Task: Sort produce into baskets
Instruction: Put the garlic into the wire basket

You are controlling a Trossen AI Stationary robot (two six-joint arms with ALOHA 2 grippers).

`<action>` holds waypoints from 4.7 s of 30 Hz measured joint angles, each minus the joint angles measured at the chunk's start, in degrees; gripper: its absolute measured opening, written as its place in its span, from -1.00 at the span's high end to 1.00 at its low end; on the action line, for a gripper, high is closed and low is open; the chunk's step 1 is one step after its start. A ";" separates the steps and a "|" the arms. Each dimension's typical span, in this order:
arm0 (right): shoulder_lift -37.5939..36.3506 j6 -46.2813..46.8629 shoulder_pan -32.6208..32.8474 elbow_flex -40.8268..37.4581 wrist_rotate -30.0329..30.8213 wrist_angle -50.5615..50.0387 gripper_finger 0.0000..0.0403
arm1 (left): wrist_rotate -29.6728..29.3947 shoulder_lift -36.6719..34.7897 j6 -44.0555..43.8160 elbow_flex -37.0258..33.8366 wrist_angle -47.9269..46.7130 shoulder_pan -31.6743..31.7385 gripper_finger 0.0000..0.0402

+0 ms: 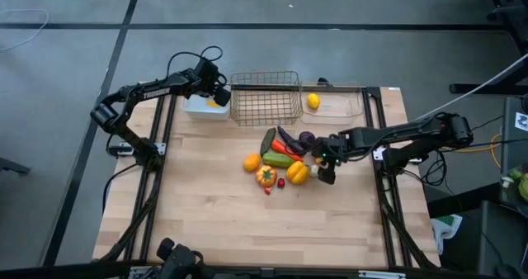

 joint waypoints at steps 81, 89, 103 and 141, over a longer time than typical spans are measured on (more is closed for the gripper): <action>-0.07 -28.77 -0.95 7.66 23.51 24.77 0.00 | -0.02 -0.04 -0.19 0.07 0.06 0.01 -0.14; -0.07 -35.41 -9.77 7.67 19.99 37.60 0.00 | -0.02 -0.04 -0.17 0.07 0.08 0.02 -0.14; 7.96 -35.42 -23.29 7.65 15.10 44.87 0.00 | -0.04 -0.04 -0.05 0.07 0.32 0.00 -0.14; 18.38 -35.35 -23.71 7.72 18.62 46.61 -0.03 | -0.04 -0.03 -0.21 0.04 0.32 0.00 -0.14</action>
